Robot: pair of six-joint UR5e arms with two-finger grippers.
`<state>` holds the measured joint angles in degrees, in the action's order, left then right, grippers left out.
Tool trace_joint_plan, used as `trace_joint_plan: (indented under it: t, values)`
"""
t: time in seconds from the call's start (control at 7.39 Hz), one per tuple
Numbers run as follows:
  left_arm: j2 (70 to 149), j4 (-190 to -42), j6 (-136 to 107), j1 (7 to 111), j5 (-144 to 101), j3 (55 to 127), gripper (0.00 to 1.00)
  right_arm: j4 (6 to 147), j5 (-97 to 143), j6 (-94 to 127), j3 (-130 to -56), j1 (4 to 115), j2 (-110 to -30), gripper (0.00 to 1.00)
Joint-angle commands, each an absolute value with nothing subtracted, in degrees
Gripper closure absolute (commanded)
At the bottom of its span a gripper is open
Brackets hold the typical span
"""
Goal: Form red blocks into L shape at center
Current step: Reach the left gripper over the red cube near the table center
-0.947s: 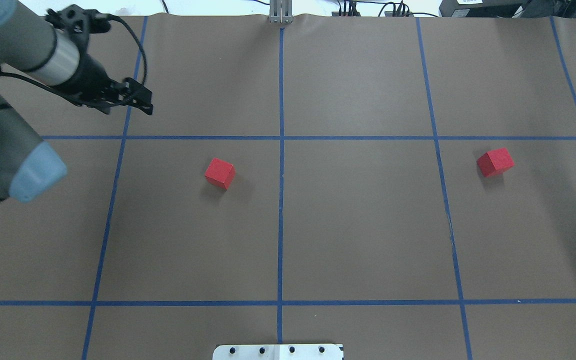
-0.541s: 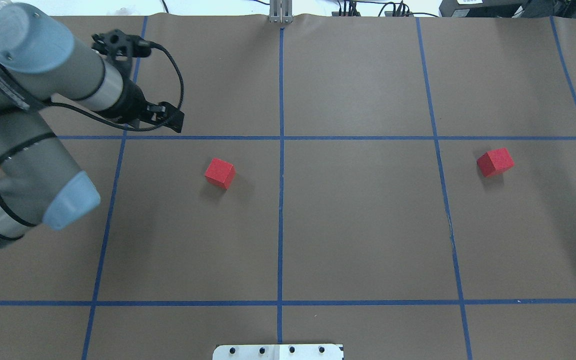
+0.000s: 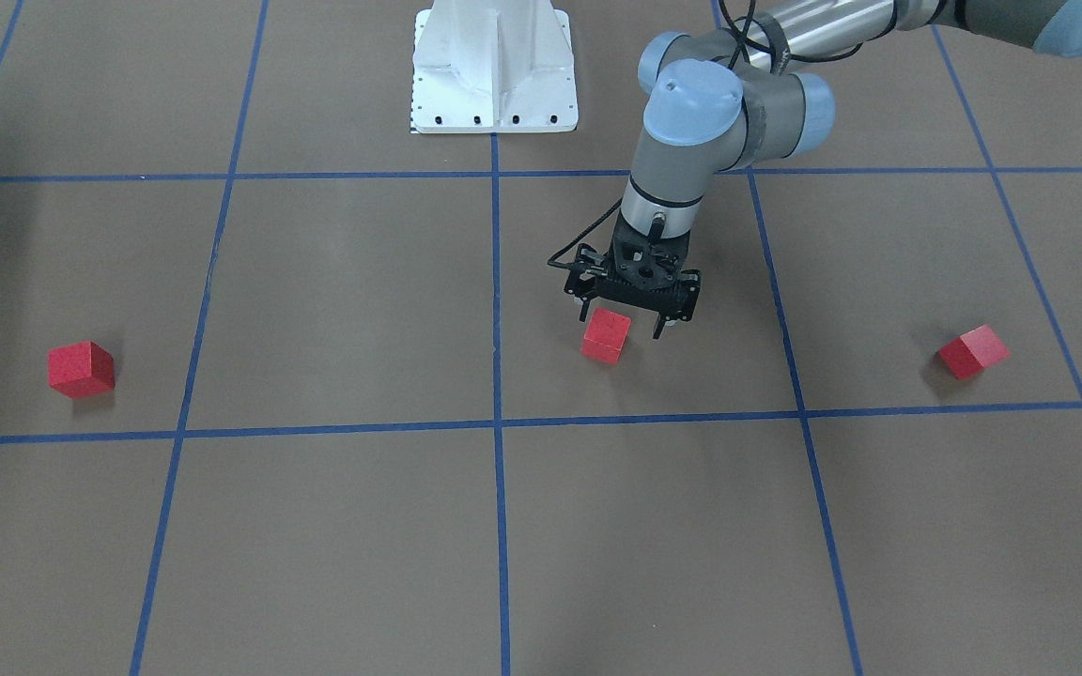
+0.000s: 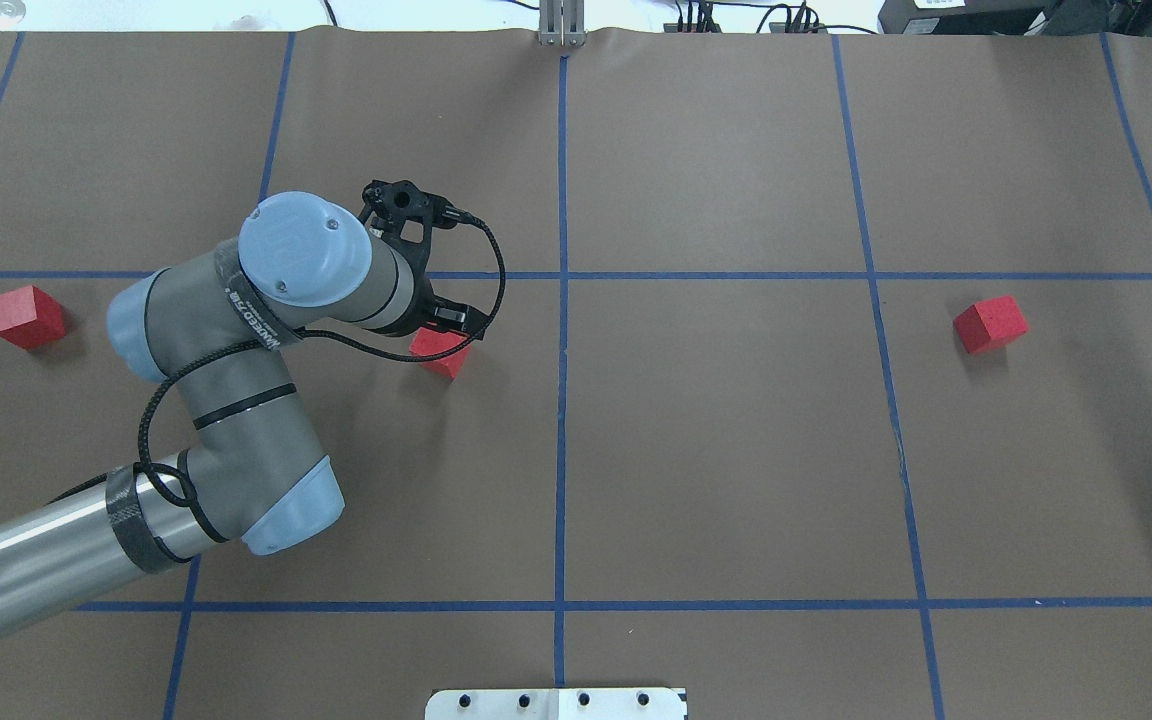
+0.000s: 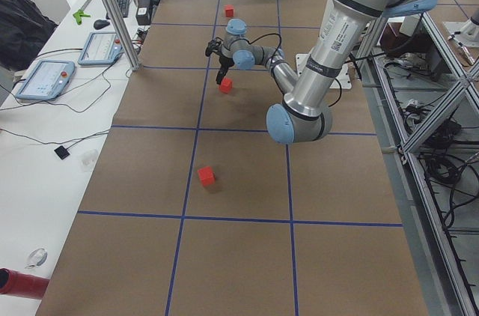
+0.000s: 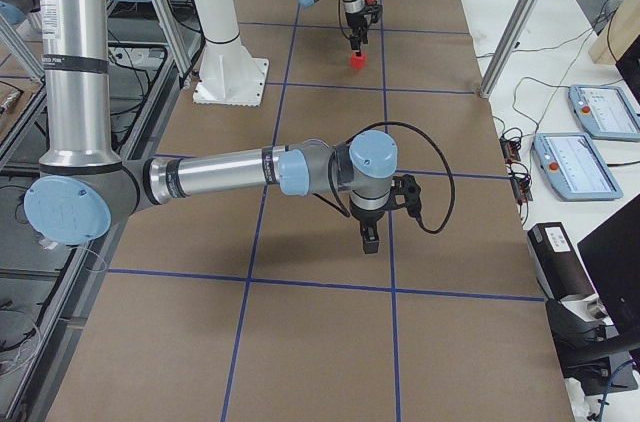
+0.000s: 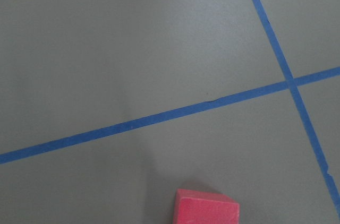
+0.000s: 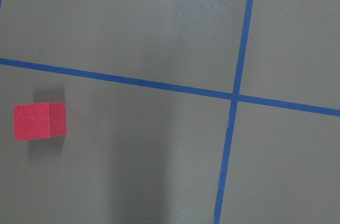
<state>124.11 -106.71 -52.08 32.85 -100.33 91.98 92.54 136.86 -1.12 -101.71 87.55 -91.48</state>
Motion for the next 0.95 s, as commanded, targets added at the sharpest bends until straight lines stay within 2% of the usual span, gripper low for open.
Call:
trace_joint_plan:
  t: [0.0, 0.41, 0.54, 0.68, 0.81]
  values:
    - [124.1, -107.6, -52.2, 31.6, -99.9, 90.4, 0.00, 92.5, 136.9, -1.1, -101.7, 87.6, -91.5, 0.01]
    - [124.4, -107.6, -52.4, 31.2, -99.9, 89.4, 0.00, 92.5, 136.9, -1.1, -101.7, 87.6, -91.6, 0.01]
    - [124.6, -107.6, -52.3, 31.2, -99.9, 88.8, 0.03, 92.5, 136.9, -1.1, -101.7, 87.5, -91.5, 0.01]
    - [124.9, -107.5, -52.4, 31.2, -99.9, 88.0, 0.20, 92.5, 136.9, -1.1, -101.7, 87.5, -91.5, 0.01]
    - [125.2, -107.4, -52.6, 31.2, -99.9, 88.0, 0.53, 92.5, 136.9, -1.1, -101.8, 87.5, -91.5, 0.01]
